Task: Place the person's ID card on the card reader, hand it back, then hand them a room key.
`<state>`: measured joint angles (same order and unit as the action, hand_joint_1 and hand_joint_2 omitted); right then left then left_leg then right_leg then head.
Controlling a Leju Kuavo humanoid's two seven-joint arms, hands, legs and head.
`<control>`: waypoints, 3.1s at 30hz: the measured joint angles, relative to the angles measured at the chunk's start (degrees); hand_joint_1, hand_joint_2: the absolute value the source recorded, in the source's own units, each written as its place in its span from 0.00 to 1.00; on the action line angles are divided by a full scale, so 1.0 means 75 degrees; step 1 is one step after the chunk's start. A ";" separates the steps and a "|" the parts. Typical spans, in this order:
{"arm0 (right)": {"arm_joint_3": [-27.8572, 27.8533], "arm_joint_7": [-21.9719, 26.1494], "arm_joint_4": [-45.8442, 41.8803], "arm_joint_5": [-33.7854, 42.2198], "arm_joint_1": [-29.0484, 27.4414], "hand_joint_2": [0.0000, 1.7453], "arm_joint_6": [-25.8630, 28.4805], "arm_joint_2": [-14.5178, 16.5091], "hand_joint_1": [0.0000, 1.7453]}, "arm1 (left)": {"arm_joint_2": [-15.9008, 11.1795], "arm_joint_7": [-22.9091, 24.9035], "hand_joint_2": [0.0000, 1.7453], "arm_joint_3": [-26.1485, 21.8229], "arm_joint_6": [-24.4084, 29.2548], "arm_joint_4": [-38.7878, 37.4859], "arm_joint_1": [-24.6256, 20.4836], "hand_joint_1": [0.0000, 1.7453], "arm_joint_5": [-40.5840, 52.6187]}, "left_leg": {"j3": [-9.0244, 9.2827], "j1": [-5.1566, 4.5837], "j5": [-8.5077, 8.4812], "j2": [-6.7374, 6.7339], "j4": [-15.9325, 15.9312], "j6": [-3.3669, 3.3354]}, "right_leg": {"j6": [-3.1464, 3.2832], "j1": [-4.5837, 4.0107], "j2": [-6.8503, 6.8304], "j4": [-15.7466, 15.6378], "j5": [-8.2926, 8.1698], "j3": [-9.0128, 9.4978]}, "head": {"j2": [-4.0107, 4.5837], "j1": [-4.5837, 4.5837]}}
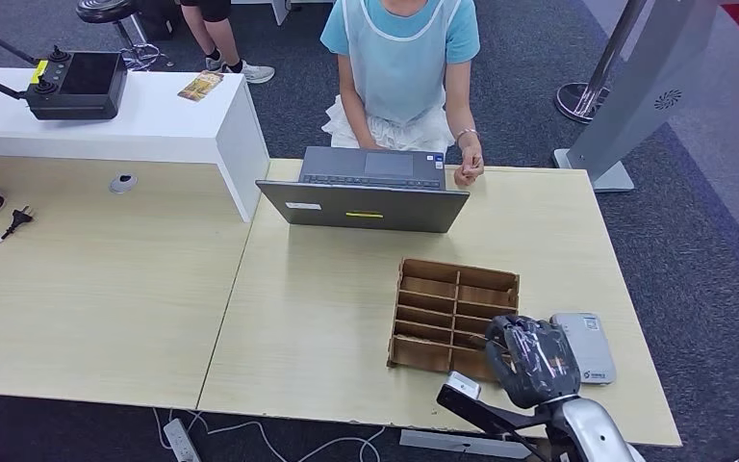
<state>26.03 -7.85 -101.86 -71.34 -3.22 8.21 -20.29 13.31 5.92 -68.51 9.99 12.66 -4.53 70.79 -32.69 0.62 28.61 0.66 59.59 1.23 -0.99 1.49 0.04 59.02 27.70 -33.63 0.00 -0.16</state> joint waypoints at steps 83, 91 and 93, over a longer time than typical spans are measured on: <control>0.0506 -0.0145 0.4071 0.1655 0.8157 1.00 -0.1400 0.1489 1.00 | -0.0120 -0.0125 0.00 0.0189 -0.0208 0.0000 -0.0078 0.00 0.0557 | -0.0002 0.0001 -0.0022 0.0001 0.0003 -0.0004 | 0.0005 -0.0001 0.0004 0.0006 -0.0017 0.0003 | 0.0000 0.0001; 0.0592 -0.0444 0.5812 0.1695 0.9055 1.00 -0.1476 0.2005 1.00 | -0.0143 -0.0125 0.00 0.0337 -0.0249 0.0000 -0.0080 0.00 0.0722 | -0.0001 0.0000 -0.0023 0.0002 0.0006 -0.0004 | 0.0004 -0.0001 0.0003 0.0006 -0.0020 0.0003 | 0.0000 0.0001; 0.0592 -0.0485 0.6208 0.1701 0.9218 1.00 -0.1461 0.2084 1.00 | -0.0144 -0.0125 0.00 0.0377 -0.0256 0.0000 -0.0080 0.00 0.0751 | -0.0001 0.0000 -0.0023 0.0001 0.0007 -0.0004 | 0.0002 -0.0001 0.0003 0.0006 -0.0022 0.0003 | 0.0000 0.0001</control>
<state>30.47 -11.49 -55.31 -58.58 65.91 -2.74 -4.66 12.23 4.98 -65.67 8.07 12.66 -5.13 76.42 -32.70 0.62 28.44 0.67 59.64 1.20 -0.98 1.49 0.07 59.06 27.54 -33.61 0.00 -0.15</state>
